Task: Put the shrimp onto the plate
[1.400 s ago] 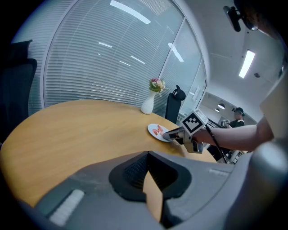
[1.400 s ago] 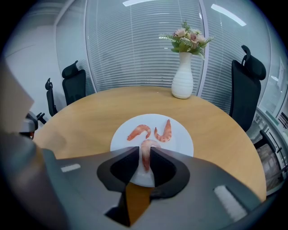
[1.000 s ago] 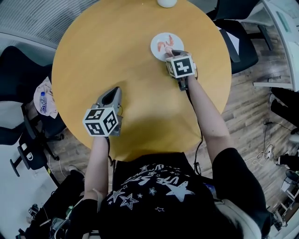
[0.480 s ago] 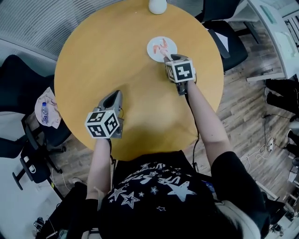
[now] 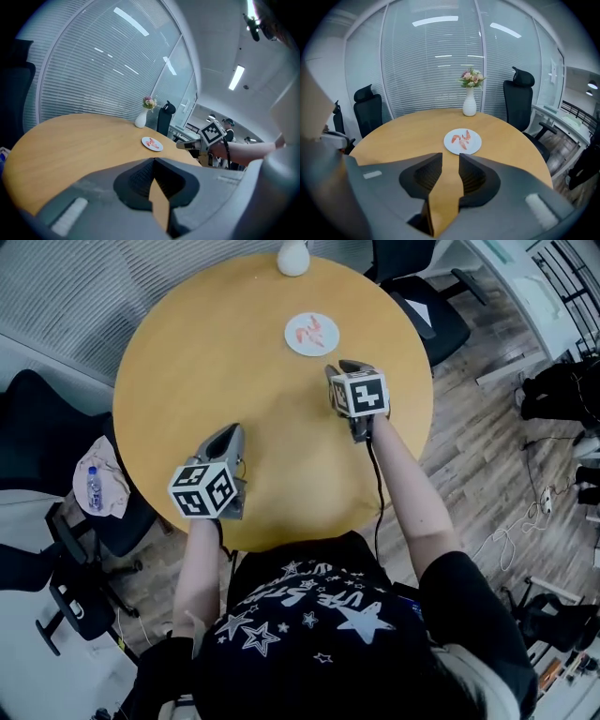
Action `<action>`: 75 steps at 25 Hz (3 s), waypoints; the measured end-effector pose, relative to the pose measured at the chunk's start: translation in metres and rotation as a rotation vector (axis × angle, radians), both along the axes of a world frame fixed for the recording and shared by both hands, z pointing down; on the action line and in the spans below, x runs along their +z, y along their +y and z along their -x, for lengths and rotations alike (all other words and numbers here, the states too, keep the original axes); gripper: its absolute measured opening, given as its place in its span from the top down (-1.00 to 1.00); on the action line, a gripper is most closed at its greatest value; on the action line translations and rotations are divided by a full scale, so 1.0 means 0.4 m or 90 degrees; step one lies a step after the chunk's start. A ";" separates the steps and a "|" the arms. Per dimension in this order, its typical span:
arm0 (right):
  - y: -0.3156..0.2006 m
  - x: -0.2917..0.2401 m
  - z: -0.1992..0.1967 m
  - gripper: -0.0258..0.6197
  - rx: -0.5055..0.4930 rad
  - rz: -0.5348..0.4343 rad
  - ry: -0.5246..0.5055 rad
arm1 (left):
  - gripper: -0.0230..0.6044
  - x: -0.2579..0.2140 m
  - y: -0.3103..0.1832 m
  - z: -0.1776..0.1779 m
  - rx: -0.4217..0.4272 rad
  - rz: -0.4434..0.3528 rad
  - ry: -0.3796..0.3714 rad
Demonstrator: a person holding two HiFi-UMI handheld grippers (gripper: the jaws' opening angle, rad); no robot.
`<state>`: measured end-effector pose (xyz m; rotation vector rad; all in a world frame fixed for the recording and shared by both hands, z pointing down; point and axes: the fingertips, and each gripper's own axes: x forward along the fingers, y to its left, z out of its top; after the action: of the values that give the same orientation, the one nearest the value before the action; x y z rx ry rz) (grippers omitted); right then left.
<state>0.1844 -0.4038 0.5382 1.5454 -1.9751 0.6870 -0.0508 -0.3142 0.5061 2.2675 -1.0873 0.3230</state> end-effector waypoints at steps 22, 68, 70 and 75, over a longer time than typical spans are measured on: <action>0.389 -0.047 0.053 0.73 0.145 -0.021 -0.048 | 0.92 -0.060 0.140 -0.004 0.154 -0.021 0.056; 1.007 -0.280 0.191 0.92 0.057 -0.158 -0.102 | 0.92 -0.188 0.751 0.053 0.117 -0.090 0.043; 1.012 -0.278 0.193 0.92 0.058 -0.158 -0.105 | 0.92 -0.185 0.755 0.055 0.117 -0.090 0.041; 1.013 -0.269 0.204 0.92 0.055 -0.152 -0.104 | 0.92 -0.178 0.756 0.067 0.113 -0.089 0.038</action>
<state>0.1029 0.0015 0.4305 1.7723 -2.1877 0.6484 -0.0778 -0.0117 0.4351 2.4882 -0.9048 0.2554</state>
